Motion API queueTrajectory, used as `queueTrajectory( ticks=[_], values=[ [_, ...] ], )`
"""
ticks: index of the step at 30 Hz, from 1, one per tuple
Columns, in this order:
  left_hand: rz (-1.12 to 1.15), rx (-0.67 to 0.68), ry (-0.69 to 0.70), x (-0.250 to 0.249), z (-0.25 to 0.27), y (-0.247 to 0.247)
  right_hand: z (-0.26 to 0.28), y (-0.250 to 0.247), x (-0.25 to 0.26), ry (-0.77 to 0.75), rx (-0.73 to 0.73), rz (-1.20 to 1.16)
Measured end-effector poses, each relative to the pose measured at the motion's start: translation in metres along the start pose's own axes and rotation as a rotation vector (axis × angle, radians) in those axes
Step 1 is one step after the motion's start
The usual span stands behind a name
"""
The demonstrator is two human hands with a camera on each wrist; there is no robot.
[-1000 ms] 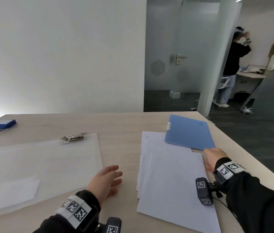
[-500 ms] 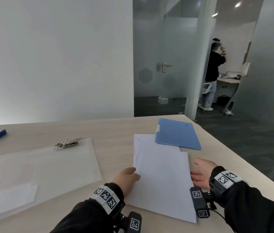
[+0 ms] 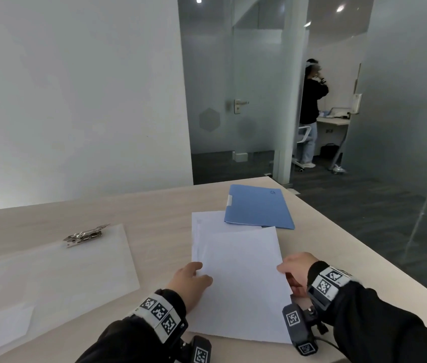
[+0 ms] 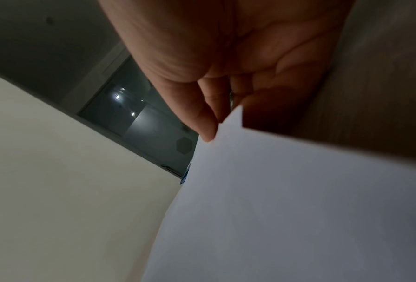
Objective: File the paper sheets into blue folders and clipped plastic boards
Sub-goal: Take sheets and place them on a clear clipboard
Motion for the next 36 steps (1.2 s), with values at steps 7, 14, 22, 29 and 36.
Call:
queueTrajectory(
  ticks=[7, 14, 22, 29, 36],
  values=[
    [-0.008, -0.008, 0.021, -0.002, -0.005, 0.002, -0.009, -0.012, -0.006, -0.086, -0.032, 0.103],
    [0.013, 0.009, 0.03, -0.005, -0.002, 0.006, -0.006, -0.018, 0.002, -0.145, -0.079, 0.179],
    [0.027, 0.017, 0.046, -0.004, -0.001, 0.008, -0.004, -0.021, -0.003, -0.096, -0.056, 0.15],
    [0.038, -0.002, 0.049, -0.002, -0.005, 0.008, -0.006, -0.019, 0.001, -0.086, -0.054, 0.162],
    [0.049, -0.043, 0.034, 0.001, -0.002, 0.004, -0.002, -0.015, -0.002, -0.065, -0.019, 0.193]
  ],
)
Point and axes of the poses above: each hand's wrist, its own z-axis away from the middle knuckle, its own y-axis out of the palm, x = y × z, the point moved 1 cm from there along -z, towards the middle knuckle, and after that the axes turned 5 degrees about x, right-handed, at the moved point
